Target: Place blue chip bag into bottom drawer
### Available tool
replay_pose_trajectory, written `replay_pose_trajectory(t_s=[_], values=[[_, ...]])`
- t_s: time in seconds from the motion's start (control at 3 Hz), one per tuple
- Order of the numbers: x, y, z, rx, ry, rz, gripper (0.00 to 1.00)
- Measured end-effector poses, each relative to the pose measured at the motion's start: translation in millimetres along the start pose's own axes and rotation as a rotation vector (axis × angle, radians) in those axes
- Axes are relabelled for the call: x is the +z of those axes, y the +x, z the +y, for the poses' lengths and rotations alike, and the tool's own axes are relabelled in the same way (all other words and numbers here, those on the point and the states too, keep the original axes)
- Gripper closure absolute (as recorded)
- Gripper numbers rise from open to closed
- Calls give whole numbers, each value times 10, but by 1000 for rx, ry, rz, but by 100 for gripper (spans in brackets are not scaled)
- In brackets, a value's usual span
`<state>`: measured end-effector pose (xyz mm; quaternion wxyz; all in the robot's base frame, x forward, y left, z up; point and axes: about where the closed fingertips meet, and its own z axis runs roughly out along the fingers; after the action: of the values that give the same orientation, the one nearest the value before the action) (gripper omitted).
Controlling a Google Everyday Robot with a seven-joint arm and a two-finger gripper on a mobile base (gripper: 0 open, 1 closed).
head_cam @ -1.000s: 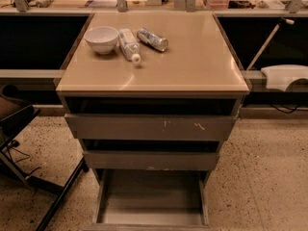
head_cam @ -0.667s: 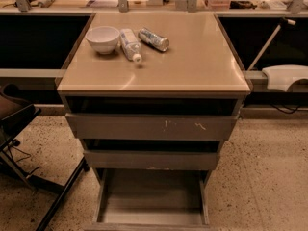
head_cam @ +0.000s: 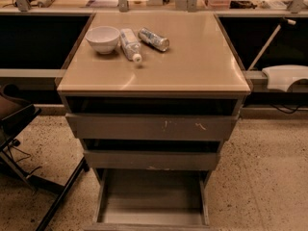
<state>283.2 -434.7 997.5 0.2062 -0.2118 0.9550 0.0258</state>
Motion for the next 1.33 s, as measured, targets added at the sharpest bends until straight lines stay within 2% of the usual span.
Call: replay_pose_trajectory(t_s=[0.33,0.67,1.0,1.33], values=[[226,18,117,4,-12,-6,100],[373,-66,498,14,54,-65,100],[643,-301,1058,18,79,-137,100],[1494,-539,1580,36,-21,-151,100]])
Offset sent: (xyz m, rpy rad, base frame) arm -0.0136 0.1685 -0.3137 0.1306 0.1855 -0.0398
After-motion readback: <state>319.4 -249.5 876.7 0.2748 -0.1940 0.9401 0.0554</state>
